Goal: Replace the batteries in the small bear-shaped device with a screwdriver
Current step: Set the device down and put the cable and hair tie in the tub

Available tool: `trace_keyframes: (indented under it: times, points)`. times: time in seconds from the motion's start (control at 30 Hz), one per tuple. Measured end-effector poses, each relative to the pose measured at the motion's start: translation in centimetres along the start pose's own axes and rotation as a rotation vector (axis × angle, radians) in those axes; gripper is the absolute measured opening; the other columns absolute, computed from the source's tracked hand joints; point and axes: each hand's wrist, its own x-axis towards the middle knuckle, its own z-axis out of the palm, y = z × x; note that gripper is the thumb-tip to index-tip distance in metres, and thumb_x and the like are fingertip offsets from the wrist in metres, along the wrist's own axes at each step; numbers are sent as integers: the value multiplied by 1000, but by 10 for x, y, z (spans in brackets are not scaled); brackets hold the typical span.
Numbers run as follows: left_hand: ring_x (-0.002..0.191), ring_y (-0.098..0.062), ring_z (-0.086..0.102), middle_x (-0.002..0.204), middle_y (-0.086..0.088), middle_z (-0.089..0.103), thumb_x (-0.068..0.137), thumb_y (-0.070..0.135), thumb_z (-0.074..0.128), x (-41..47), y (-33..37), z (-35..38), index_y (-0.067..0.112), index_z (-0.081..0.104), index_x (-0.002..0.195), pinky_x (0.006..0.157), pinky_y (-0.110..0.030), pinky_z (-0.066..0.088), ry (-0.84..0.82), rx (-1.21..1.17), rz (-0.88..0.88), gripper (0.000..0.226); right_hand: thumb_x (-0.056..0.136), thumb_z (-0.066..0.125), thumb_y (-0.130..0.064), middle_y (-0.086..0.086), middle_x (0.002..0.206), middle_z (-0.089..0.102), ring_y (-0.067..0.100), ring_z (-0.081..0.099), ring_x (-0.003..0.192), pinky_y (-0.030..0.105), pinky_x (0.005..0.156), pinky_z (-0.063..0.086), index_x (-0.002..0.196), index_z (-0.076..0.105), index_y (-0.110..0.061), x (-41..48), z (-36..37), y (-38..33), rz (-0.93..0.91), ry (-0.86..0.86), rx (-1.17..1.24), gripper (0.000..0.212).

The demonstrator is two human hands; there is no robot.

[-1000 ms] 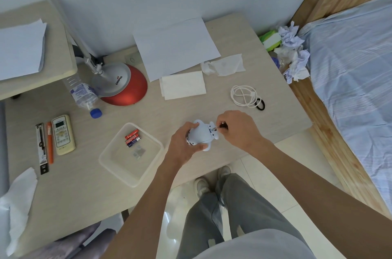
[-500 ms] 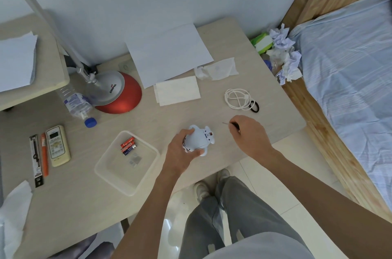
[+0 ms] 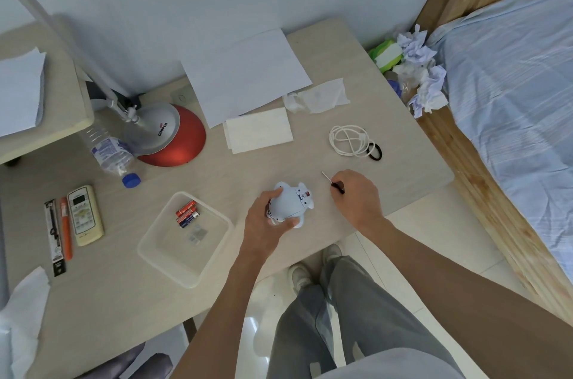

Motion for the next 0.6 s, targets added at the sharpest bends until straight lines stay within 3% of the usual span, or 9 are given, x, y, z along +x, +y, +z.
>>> trace_keyframes:
  times: [0.17, 0.4, 0.6]
  points:
    - [120, -19, 63, 134, 6, 62, 71, 27, 100, -2, -6, 3, 41, 64, 135, 97, -45, 59, 39, -21, -26, 75, 95, 67, -22, -1, 86, 60, 23, 60, 74, 40, 66, 54, 89, 70, -18, -1, 3, 6, 18, 5, 55, 8]
    - [125, -11, 62, 139, 10, 60, 78, 31, 98, -9, -1, 7, 44, 62, 141, 101, -36, 59, 91, 11, -7, 74, 93, 70, -24, -1, 86, 59, 22, 60, 73, 43, 70, 57, 90, 71, -17, -11, -6, 9, -7, -29, 114, 8]
    - [119, -16, 61, 129, 14, 56, 79, 41, 95, -17, 11, -4, 50, 57, 144, 104, -40, 57, 77, 167, -35, 75, 99, 71, -30, -2, 113, 68, 17, 65, 92, 40, 87, 58, 128, 72, -18, -34, -35, 17, 8, -14, 185, 31]
